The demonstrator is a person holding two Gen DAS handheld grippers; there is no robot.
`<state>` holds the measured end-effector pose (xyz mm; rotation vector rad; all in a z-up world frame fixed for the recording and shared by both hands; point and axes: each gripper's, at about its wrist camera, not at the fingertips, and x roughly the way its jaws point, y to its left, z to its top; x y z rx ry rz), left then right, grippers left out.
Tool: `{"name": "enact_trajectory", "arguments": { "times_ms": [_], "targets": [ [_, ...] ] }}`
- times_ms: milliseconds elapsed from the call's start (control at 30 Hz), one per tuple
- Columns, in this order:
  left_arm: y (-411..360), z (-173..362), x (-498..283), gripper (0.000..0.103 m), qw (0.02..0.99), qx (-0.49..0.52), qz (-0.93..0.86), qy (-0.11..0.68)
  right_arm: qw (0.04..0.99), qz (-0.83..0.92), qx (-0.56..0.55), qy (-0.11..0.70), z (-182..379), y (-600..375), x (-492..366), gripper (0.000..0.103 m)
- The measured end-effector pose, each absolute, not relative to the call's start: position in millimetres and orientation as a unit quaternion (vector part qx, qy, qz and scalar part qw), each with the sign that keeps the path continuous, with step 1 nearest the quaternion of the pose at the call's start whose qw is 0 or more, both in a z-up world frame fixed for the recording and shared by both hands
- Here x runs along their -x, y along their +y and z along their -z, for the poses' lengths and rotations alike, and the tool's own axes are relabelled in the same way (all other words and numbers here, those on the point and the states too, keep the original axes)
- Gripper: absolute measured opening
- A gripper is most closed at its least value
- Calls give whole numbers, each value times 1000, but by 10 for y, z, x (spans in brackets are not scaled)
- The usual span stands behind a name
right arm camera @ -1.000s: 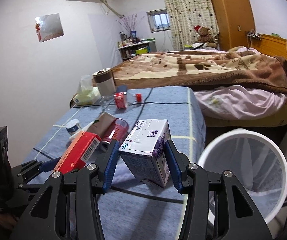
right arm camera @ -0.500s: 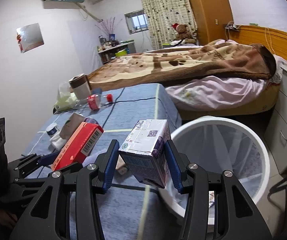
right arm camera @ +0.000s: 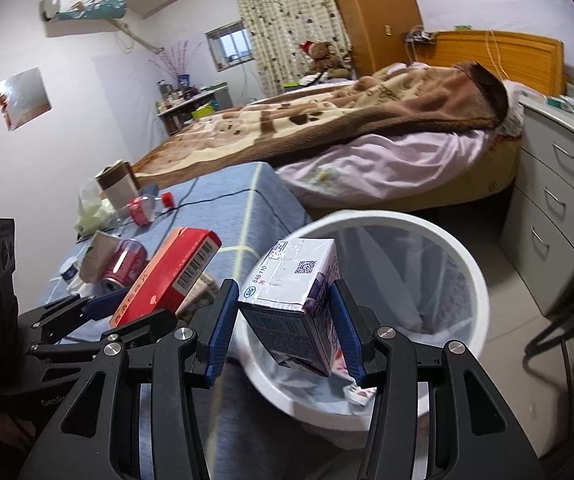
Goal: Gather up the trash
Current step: 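Move both boxes over the wastebasket and open both tools to drop them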
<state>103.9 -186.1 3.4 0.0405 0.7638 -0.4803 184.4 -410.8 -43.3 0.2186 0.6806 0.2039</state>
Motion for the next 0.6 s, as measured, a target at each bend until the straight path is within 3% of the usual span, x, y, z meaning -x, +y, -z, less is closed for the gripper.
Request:
{"name": "enact_trajectory", "arguments": {
  "times_ms": [600],
  "targets": [
    [-2342, 240, -1303, 61, 869, -26, 283, 405, 914, -69, -140, 374, 645, -4381, -1888, 49]
  ]
}}
